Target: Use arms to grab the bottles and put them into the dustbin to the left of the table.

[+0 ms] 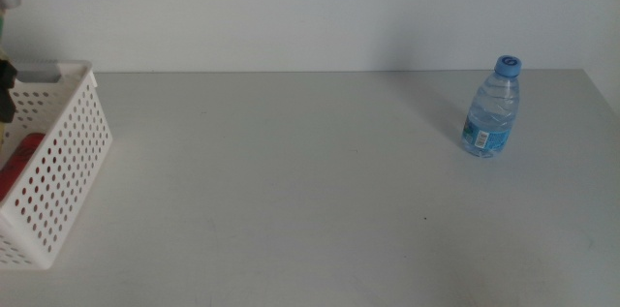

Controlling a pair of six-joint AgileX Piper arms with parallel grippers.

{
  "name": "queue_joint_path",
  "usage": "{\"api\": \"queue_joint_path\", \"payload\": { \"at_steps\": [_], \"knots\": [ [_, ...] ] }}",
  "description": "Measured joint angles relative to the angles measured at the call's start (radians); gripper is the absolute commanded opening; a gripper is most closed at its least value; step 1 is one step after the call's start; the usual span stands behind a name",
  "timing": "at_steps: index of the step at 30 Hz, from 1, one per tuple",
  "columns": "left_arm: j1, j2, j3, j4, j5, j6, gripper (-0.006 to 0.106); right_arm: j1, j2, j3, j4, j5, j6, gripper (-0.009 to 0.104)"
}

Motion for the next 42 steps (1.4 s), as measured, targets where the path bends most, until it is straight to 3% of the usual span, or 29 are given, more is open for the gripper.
{"api": "queue_joint_path", "payload": {
  "at_steps": [12, 16, 19, 20, 26, 33, 42],
  "knots": [
    [0.020, 0.180, 0.000, 0.003, 0.020, 0.009, -0.001, 0.000, 0.000, 0.000, 0.000, 0.000, 0.000, 0.094],
    [0.020, 0.210, 0.000, 0.020, 0.017, 0.009, 0.007, 0.000, 0.000, 0.000, 0.000, 0.000, 0.000, 0.094],
    [0.020, 0.214, 0.000, 0.027, 0.011, 0.009, 0.022, 0.000, 0.000, 0.000, 0.000, 0.000, 0.000, 0.094],
    [0.020, 0.214, 0.000, 0.028, 0.011, 0.010, 0.036, 0.000, 0.000, 0.000, 0.000, 0.000, 0.000, 0.094],
    [0.020, 0.214, 0.000, 0.019, 0.011, 0.046, 0.094, 0.000, 0.000, 0.000, 0.000, 0.000, 0.000, 0.094],
    [0.020, 0.200, -0.007, -0.046, 0.004, 0.037, 0.094, 0.000, 0.000, 0.000, 0.000, 0.000, 0.000, 0.094],
    [-0.038, 0.041, -0.042, -0.051, 0.004, -0.048, 0.088, 0.000, 0.000, 0.000, 0.000, 0.000, 0.000, 0.094]
  ]
}}
